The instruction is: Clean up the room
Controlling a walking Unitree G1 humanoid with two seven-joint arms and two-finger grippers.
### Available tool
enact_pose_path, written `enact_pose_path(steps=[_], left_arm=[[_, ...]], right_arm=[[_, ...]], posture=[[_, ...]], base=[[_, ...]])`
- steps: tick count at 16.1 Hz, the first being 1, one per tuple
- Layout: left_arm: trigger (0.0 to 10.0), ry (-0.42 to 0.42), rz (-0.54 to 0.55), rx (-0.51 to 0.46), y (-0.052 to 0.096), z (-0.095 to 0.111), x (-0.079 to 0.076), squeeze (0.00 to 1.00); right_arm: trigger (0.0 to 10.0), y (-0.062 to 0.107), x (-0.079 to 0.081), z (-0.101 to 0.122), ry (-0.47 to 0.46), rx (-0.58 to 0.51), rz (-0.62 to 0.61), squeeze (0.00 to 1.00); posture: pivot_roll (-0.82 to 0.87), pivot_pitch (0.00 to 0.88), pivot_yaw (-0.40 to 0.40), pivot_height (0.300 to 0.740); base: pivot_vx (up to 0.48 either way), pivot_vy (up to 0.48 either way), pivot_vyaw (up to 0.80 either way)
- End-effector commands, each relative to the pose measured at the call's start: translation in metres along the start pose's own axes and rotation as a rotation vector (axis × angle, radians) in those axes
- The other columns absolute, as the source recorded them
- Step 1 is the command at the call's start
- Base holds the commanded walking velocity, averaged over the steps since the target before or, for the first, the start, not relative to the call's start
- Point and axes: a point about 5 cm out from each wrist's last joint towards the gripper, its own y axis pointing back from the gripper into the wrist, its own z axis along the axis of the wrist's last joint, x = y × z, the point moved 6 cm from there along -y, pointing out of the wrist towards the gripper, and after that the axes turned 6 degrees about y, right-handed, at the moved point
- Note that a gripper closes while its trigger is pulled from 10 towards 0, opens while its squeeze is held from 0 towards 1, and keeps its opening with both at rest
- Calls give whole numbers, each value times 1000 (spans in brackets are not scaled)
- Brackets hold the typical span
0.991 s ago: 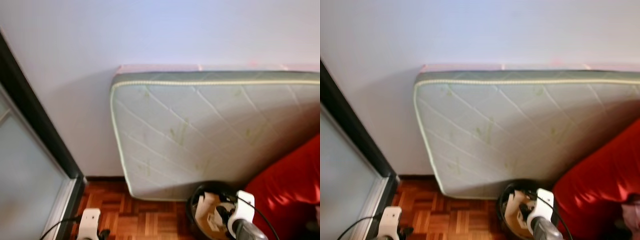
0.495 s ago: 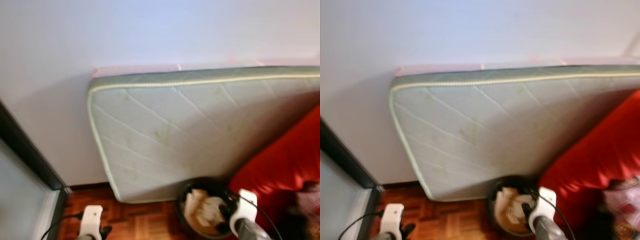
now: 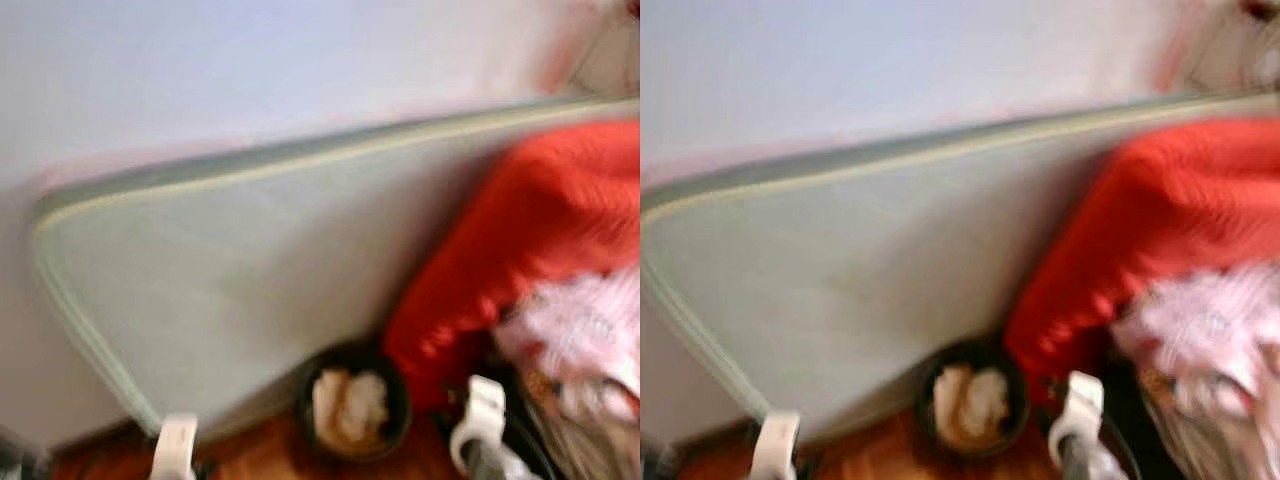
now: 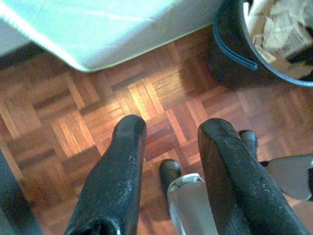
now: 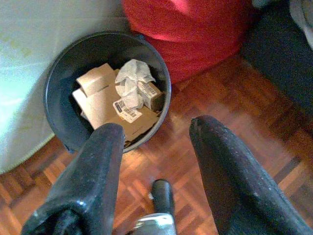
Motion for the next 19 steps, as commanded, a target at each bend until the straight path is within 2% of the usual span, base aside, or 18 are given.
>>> enact_pose_path(steps=[1,8,10,12,13,15,16,19], left_arm=[[10000,8,-10,8,-1,0,-6,0],[10000,7,-10,8,-1,-1,-6,0],[10000,9,-8,7,-1,-1,-5,0],[10000,3,-7,10,-1,-1,-3,0],[10000,-1,-6,11,0,-2,-2,0],[10000,-7,-4,12,0,-2,0,0],[10000,-8,-3,12,0,-2,0,0],[10000,-4,-2,6,0,-2,0,0]], right_arm=[[10000,1,-10,0,5,2,-25,0],[10000,1,-10,1,22,-3,-23,0],[10000,2,-7,15,104,-89,-4,0],[10000,4,-11,26,167,-154,-48,0],[10000,5,-11,31,183,-196,-63,0],[10000,10,-1,48,185,-324,-12,0],[10000,11,0,52,168,-354,-7,0],[10000,14,-3,58,215,-402,-39,0]], posture=[[20,0,-29,740],[23,0,-30,740],[15,0,-24,740],[11,0,-12,740],[11,0,-9,740],[3,0,-2,740],[-1,0,-3,740],[-8,0,-13,740]], base=[[0,0,-788],[0,0,-786],[0,0,0],[0,0,0],[0,0,0],[0,0,0],[0,0,0],[0,0,0]])
